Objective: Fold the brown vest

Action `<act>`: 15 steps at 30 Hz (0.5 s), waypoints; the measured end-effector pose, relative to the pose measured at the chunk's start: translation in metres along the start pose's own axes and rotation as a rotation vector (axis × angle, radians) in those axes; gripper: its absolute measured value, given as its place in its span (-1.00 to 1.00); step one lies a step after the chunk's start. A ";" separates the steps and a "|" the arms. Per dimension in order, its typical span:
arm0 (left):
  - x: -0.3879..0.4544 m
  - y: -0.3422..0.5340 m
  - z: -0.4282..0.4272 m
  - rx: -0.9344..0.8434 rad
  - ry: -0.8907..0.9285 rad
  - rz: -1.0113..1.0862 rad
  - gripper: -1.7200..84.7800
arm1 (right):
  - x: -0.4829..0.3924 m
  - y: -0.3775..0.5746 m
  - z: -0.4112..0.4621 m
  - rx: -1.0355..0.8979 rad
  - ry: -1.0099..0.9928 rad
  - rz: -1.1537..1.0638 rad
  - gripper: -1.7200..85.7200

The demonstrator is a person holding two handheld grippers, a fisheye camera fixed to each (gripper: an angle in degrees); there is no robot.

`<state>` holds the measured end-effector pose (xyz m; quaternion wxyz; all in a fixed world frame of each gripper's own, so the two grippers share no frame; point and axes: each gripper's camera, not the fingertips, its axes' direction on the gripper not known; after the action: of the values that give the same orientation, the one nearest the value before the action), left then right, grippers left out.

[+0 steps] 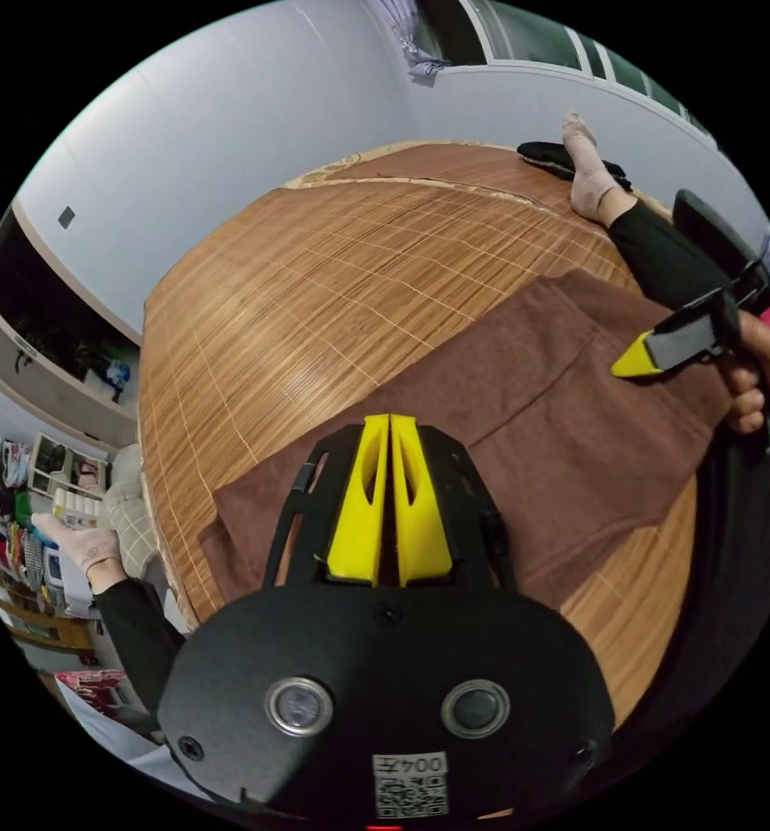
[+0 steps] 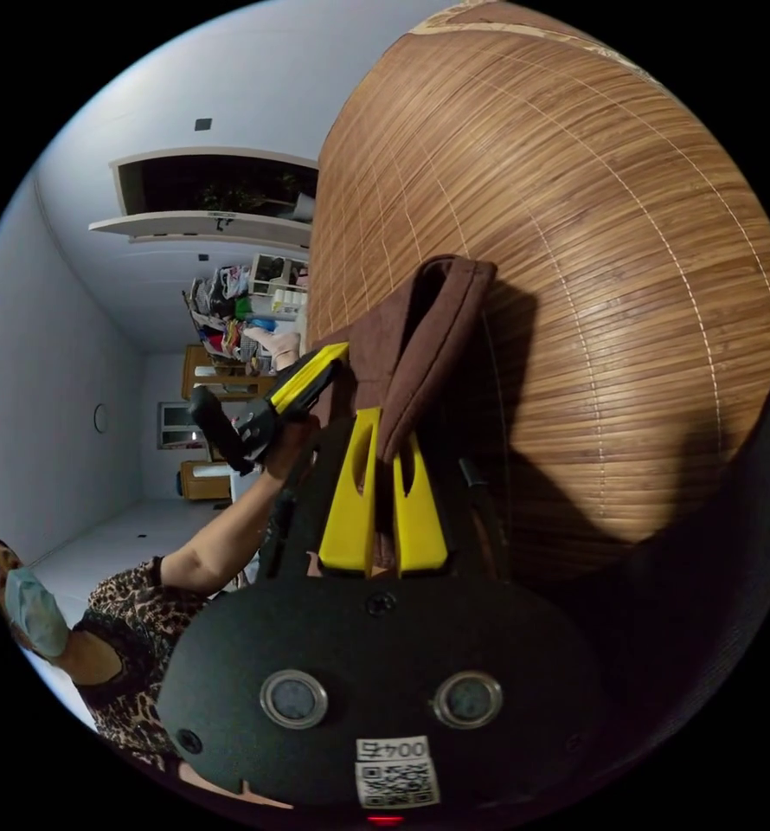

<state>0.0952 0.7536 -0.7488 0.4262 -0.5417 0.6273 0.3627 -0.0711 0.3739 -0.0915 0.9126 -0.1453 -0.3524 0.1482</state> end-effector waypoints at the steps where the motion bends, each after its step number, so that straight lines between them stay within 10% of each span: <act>1: -0.001 0.008 -0.013 0.009 0.000 0.004 -0.96 | -0.003 0.001 0.004 0.001 -0.001 -0.002 -0.93; 15: -0.036 0.059 -0.062 -0.005 0.047 -0.018 -0.96 | -0.049 0.013 0.061 0.027 0.007 -0.095 -0.94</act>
<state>0.0299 0.7190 -0.6925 0.4131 -0.5568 0.6313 0.3475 -0.1492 0.3773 -0.0824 0.9217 -0.1167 -0.3536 0.1086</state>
